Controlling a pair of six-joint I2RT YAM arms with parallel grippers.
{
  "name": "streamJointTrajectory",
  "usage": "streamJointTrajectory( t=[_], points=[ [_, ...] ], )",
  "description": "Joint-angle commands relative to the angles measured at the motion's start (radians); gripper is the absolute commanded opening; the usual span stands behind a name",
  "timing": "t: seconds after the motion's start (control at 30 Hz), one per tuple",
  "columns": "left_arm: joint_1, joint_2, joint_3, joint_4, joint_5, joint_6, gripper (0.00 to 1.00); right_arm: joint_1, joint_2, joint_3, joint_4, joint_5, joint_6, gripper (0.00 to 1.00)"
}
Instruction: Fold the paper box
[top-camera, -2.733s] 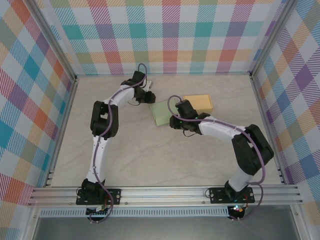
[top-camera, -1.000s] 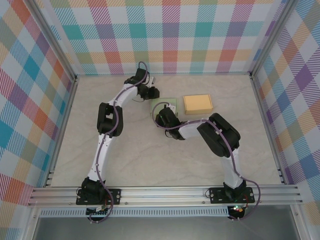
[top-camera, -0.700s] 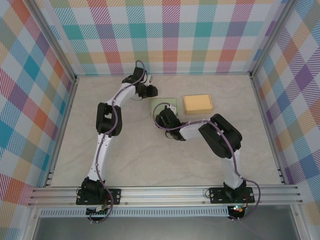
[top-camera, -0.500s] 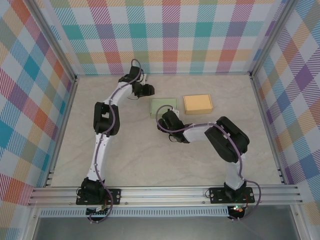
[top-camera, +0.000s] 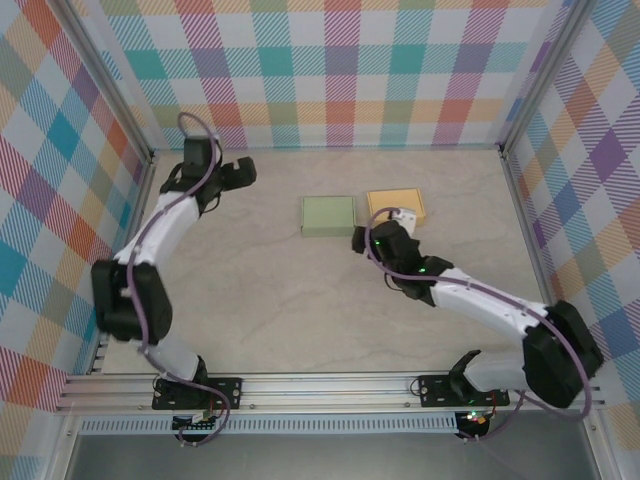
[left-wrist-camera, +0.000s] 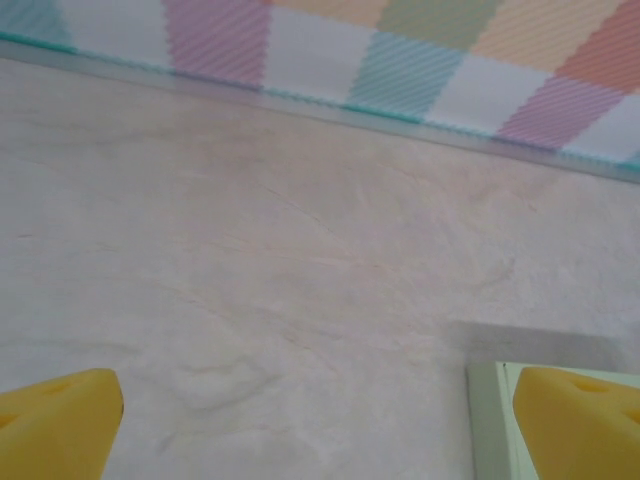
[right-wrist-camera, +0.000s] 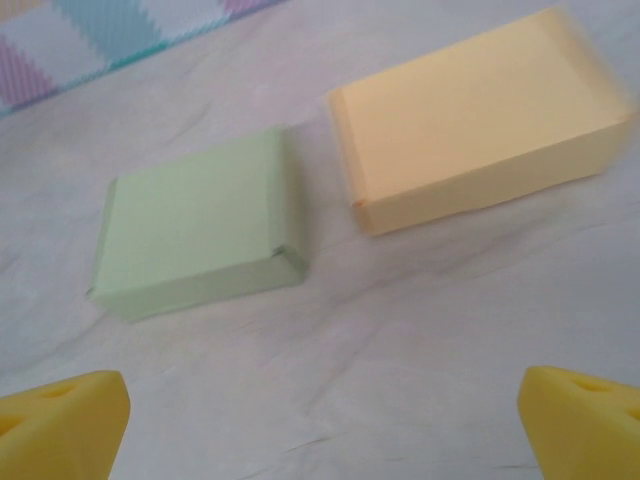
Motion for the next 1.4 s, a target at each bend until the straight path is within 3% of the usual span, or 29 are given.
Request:
streamJointTrajectory(
  t=[0.0,0.13,0.3,0.43,0.6,0.8,1.1,1.37],
  points=[
    [-0.003,-0.164,-0.235,0.162,-0.166,-0.010,1.00,-0.063,-0.097,-0.055,-0.155,0.173,-0.064,1.00],
    [-0.004,-0.400,-0.490,0.261,-0.266,-0.028,1.00,-0.132,-0.224,-0.138,-0.070,0.201,-0.223,1.00],
    [-0.005,-0.588,-0.699,0.360,-0.286,0.012,1.00,-0.218,-0.339,-0.254,0.098,0.188,-0.404,1.00],
    [-0.004,-0.669,-0.873,0.532,-0.250,0.098,1.00,-0.312,-0.362,-0.307,0.132,0.122,-0.459,1.00],
    [-0.003,-0.700,-1.002,0.661,-0.239,0.152,1.00,-0.375,-0.355,-0.398,0.321,0.019,-0.560,1.00],
    [-0.003,-0.597,-1.084,0.836,-0.253,0.186,1.00,-0.441,-0.304,-0.443,0.474,-0.028,-0.615,1.00],
    [-0.001,-0.282,-1.078,1.153,-0.192,0.187,1.00,-0.539,-0.156,-0.442,0.636,-0.121,-0.647,1.00],
    [0.001,-0.049,-1.010,1.252,-0.157,0.220,1.00,-0.578,0.004,-0.430,0.775,-0.184,-0.651,1.00]
  ],
)
